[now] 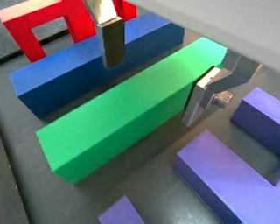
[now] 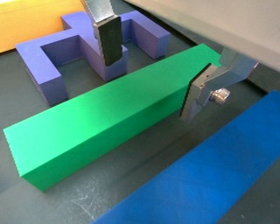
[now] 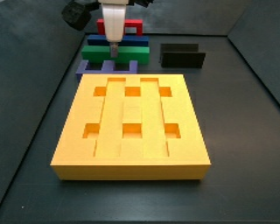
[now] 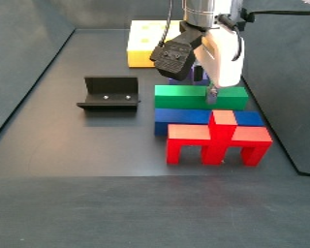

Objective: Pick up the green object. Move up. Move to above the board. Insert the green object.
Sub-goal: Pick up the green object.

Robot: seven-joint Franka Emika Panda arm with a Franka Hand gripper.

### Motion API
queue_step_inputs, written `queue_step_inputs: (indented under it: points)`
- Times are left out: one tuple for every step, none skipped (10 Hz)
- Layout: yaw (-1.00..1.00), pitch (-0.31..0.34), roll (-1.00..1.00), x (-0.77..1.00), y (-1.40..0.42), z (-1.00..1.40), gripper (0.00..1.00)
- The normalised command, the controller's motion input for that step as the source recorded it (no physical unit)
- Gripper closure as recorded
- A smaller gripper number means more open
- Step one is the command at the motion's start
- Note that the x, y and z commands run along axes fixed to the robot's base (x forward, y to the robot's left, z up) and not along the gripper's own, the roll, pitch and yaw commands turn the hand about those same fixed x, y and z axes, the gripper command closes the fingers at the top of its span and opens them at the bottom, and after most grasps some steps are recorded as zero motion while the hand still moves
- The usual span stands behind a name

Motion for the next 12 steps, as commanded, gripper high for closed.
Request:
queue_step_inputs:
  points:
    - [-0.17,0.003,-0.09,0.0,0.0,-0.04,0.0]
    - [-0.14,0.0,-0.08,0.0,0.0,-0.13,0.0]
    - [-0.15,0.0,-0.09,0.0,0.0,-0.19,0.0]
    - [-0.13,0.0,-0.12,-0.02,0.0,-0.25,0.0]
    - [-0.12,0.0,-0.12,-0.02,0.0,-0.23,0.0]
    - [-0.1,0.0,-0.13,0.0,0.0,-0.18,0.0]
    - [-0.06,0.0,-0.03,0.0,-0.04,0.0,0.0]
    - [-0.02,0.0,0.0,0.0,0.0,0.0,0.0]
    - [0.0,-0.017,0.0,-0.05,0.0,0.0,0.0]
    - [0.0,-0.109,0.0,-0.2,0.0,0.0,0.0]
    - [0.0,0.0,0.0,0.0,0.0,0.0,1.0]
    - [0.0,0.0,0.0,0.0,0.0,0.0,1.0]
